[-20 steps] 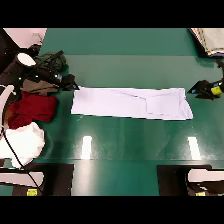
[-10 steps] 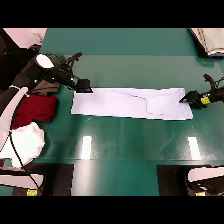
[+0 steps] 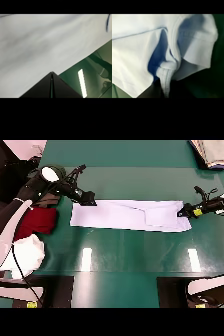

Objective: Fold the shirts.

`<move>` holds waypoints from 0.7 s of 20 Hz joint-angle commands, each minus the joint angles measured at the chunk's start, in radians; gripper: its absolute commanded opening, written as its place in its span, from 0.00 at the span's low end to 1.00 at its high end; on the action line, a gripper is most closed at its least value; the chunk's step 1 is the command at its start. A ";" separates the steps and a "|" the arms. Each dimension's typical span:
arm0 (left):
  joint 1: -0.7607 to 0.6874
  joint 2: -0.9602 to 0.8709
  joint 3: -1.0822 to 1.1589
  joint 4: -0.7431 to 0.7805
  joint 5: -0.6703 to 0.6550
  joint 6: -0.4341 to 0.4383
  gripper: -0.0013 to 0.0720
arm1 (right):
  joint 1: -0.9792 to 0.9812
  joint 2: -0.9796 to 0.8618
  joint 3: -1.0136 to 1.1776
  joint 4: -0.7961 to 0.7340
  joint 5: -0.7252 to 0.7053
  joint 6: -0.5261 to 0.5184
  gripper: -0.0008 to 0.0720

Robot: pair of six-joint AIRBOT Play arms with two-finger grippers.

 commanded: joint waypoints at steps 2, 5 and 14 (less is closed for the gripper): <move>-0.087 -0.089 0.077 0.000 0.042 -0.019 0.05 | 0.009 0.122 0.033 0.024 0.089 0.009 0.03; -0.161 -0.237 0.220 -0.002 0.047 -0.036 0.05 | 0.065 0.196 0.159 0.027 0.172 0.114 0.03; -0.296 -0.480 0.441 -0.052 0.112 -0.080 0.05 | 0.402 0.246 0.491 0.202 0.175 0.230 0.03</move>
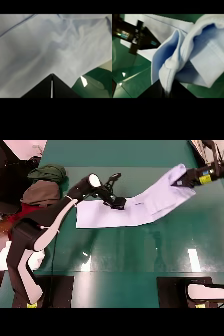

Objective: Fold the shirts.

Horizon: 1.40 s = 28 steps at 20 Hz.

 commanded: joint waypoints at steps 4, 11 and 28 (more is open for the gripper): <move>-0.029 -0.049 0.037 -0.015 0.098 -0.035 0.05 | 0.217 0.008 0.141 0.031 -0.048 0.043 0.03; 0.035 -0.019 0.044 0.033 -0.008 -0.031 0.05 | 0.283 -0.034 0.145 0.026 -0.056 0.039 0.03; 0.539 0.419 0.044 0.309 -0.273 0.004 0.05 | 0.786 -0.428 0.368 0.015 -0.487 -0.105 0.71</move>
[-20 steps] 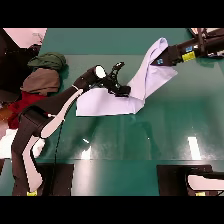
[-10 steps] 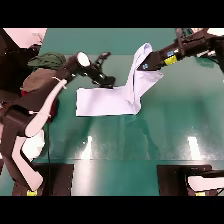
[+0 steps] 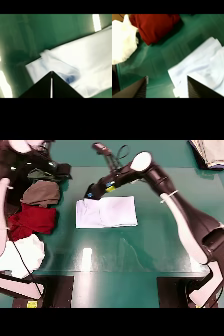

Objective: Fold the shirts.

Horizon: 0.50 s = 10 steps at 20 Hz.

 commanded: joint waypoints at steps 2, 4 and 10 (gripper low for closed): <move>0.068 0.079 0.000 0.003 -0.032 0.006 0.05 | 0.002 0.038 -0.078 -0.080 -0.013 -0.003 0.70; 0.063 0.078 0.000 -0.003 -0.053 0.006 0.05 | -0.072 0.124 -0.197 -0.171 0.075 0.039 0.70; 0.014 0.078 0.000 -0.008 -0.049 0.028 0.05 | -0.368 0.338 -0.671 -0.249 0.033 0.167 0.98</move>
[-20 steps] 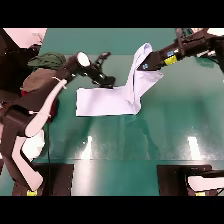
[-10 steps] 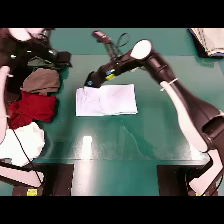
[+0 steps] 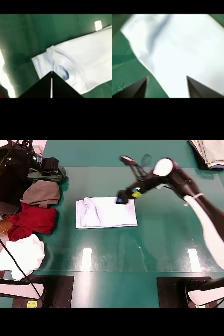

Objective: Fold the shirts.

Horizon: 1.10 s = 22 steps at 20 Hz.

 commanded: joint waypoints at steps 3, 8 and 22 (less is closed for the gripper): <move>-0.056 0.002 -0.001 -0.002 0.025 0.018 0.05 | -0.230 0.084 -0.358 0.104 -0.115 0.062 1.00; -0.099 0.002 -0.001 -0.002 0.055 0.018 0.05 | -0.213 -0.060 -0.366 0.290 -0.158 -0.041 0.95; -0.099 0.002 -0.003 -0.031 -0.021 0.018 0.05 | -0.127 -0.142 -0.168 0.341 -0.139 -0.095 0.03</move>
